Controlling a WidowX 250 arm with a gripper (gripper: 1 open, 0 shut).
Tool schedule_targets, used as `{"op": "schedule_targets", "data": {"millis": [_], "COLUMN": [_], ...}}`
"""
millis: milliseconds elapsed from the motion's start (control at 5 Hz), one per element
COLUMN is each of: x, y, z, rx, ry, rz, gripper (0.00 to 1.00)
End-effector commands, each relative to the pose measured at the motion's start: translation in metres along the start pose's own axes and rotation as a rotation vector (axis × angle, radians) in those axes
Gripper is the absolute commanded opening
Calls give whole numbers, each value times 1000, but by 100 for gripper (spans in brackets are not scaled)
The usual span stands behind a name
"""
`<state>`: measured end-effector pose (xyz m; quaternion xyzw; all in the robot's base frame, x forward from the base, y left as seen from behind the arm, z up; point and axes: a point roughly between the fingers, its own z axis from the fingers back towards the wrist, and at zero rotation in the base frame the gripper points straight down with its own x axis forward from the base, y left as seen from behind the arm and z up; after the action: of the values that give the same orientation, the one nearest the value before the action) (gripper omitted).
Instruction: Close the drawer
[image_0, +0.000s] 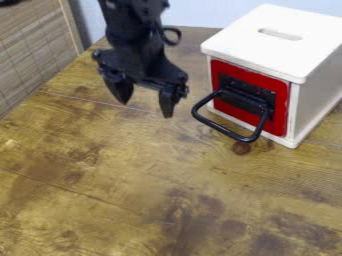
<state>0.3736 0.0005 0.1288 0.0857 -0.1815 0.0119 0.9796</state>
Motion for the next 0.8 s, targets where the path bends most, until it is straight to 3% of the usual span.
{"op": "schedule_targets", "data": {"millis": [0,400,600], "x": [9,3,-1], "y": [2,9,7], "z": [33,33,33], "rx": [2,2,8], "ry": [-105,-156,-163], "rz": [14,6,10], "gripper": [100,100,100]}}
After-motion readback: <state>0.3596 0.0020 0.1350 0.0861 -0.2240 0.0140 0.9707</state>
